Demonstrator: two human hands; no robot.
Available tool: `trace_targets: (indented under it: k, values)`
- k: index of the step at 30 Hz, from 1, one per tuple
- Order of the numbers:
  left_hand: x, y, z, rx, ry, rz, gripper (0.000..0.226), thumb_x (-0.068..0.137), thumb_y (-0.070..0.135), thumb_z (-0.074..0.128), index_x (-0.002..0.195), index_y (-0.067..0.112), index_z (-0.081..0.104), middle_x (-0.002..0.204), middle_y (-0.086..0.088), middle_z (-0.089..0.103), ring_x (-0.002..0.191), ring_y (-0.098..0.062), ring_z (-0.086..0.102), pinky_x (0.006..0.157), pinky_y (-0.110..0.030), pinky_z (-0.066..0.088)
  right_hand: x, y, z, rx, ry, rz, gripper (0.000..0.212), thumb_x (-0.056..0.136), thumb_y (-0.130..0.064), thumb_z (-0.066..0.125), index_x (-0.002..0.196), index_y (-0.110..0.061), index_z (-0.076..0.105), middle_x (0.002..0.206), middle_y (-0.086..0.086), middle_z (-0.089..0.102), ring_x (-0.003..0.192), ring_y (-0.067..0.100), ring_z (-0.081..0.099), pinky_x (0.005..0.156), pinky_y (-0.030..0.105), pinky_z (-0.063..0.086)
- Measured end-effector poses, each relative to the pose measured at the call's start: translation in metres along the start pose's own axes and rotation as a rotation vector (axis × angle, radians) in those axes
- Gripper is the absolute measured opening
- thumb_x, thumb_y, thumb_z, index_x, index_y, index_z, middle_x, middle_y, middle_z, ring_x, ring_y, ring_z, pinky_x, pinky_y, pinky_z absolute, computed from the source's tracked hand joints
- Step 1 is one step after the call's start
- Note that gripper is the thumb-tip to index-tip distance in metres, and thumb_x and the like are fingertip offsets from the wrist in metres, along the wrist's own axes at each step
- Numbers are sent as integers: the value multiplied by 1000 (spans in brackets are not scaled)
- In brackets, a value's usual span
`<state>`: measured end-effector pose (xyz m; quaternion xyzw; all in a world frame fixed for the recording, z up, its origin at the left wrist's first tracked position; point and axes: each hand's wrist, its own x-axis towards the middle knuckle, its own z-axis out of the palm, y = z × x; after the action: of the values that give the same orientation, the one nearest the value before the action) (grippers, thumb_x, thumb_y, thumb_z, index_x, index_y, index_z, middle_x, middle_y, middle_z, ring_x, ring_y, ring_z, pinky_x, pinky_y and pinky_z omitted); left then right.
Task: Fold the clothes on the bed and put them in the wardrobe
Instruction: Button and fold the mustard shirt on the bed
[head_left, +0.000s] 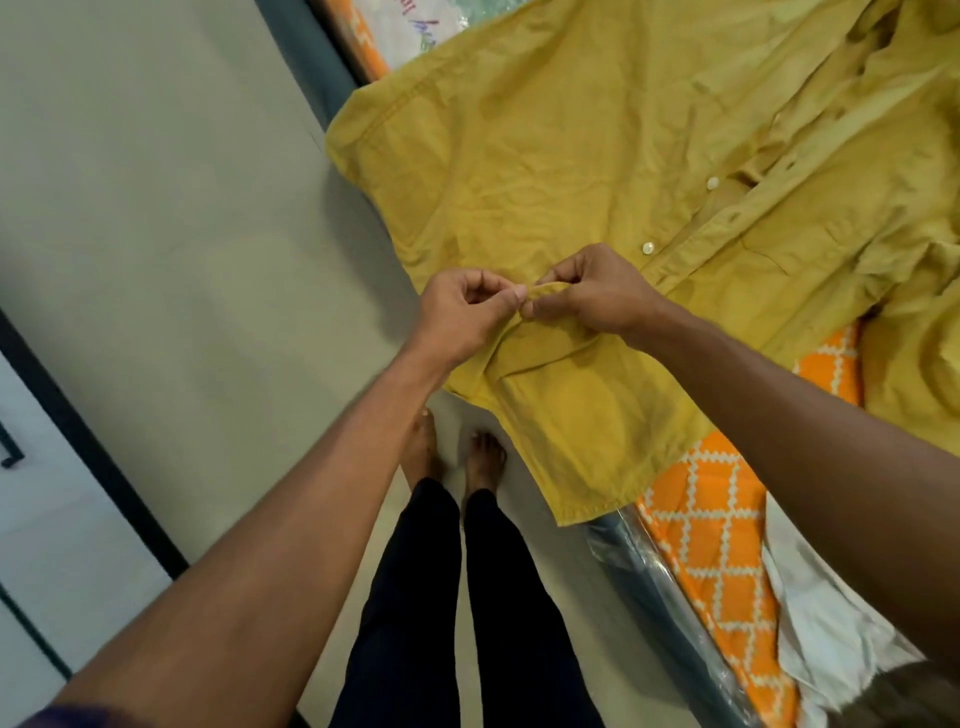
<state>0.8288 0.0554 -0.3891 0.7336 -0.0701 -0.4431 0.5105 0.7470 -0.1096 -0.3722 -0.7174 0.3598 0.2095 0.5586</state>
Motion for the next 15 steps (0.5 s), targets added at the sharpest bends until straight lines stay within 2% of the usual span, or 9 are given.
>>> trace_targets:
  k: [3,6,8,11,15]
  values:
    - [-1,-10,-5,64,-2,17,17,83,24,82,95,13,78,90,-3,77,89,-19,72,80,-30,58,-1,3,8,38,71,-3,13,75,-19,86,82,-9,80,72,5,71,68,10,59,66,28,43]
    - [-5,-14,-3,176,68,44,10,84,26,81,91,20,78,83,11,73,77,-1,67,67,-15,52,-2,5,10,39,99,0,9,76,-16,85,82,-12,81,71,0,73,68,7,61,67,27,45]
    - [-7,-16,2,187,111,37,3,85,26,79,87,25,77,80,14,71,75,2,64,64,-11,47,-4,5,13,38,118,2,7,77,-16,84,83,-14,82,71,-1,74,68,5,61,65,26,45]
    - [-5,-15,10,181,134,-15,3,88,26,75,85,28,74,85,10,72,85,-6,67,71,-20,50,-5,5,13,46,114,0,6,80,-18,83,86,-15,82,77,5,76,71,7,63,69,27,46]
    - [-2,-16,12,161,105,-50,7,91,24,70,93,22,77,93,6,74,92,-11,67,78,-26,53,-7,6,8,72,54,-8,4,86,-19,79,88,-17,82,85,10,78,76,12,67,72,29,50]
